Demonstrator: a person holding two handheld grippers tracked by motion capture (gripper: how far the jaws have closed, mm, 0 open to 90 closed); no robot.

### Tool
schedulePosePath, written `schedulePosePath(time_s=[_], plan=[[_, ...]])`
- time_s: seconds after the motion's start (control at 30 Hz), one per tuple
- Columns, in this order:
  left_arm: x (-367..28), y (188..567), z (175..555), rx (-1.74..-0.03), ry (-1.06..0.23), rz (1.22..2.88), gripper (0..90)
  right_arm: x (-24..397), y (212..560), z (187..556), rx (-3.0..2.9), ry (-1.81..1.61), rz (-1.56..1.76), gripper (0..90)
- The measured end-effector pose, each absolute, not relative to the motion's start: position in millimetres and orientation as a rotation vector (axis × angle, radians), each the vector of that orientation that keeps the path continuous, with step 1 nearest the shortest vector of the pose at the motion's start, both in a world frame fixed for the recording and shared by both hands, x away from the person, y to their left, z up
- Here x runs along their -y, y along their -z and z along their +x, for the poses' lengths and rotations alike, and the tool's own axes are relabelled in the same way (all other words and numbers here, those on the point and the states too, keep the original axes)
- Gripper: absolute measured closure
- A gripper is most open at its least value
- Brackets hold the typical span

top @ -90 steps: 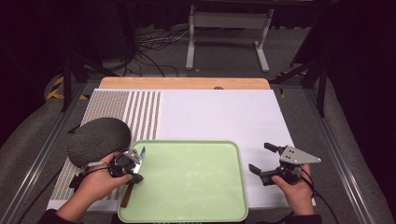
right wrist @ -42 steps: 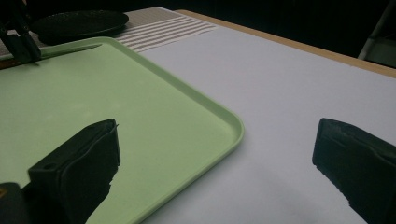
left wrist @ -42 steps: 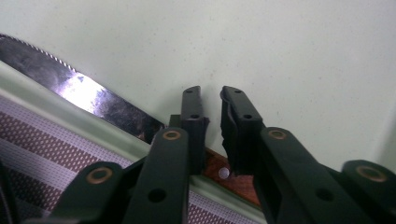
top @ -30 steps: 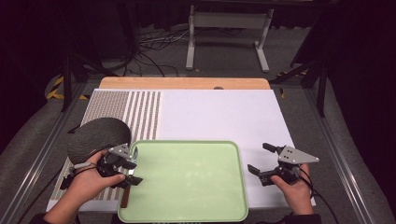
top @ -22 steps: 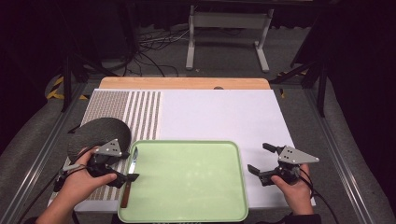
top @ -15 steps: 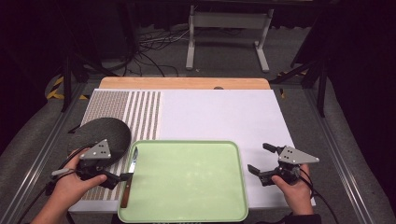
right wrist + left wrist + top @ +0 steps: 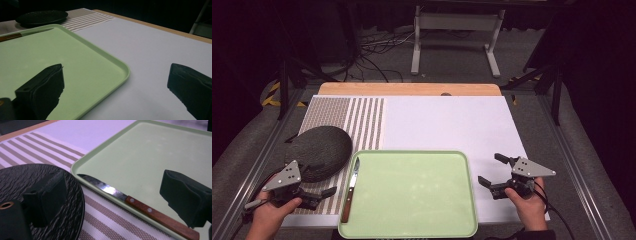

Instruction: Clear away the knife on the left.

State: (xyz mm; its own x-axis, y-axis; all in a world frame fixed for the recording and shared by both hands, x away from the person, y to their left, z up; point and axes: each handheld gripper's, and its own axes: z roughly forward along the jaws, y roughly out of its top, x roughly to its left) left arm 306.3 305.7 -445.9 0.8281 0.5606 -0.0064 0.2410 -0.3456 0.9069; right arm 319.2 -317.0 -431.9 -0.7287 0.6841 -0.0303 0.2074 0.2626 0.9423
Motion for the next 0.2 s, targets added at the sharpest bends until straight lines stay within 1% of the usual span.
schedulePosePath(time_s=[0.2], plan=[[-308.0, 449.3, 307.4, -0.615, -0.384, 1.921, 5.7, 320.0, 434.8, 317.4, -2.086, -1.488, 0.819, 1.8]])
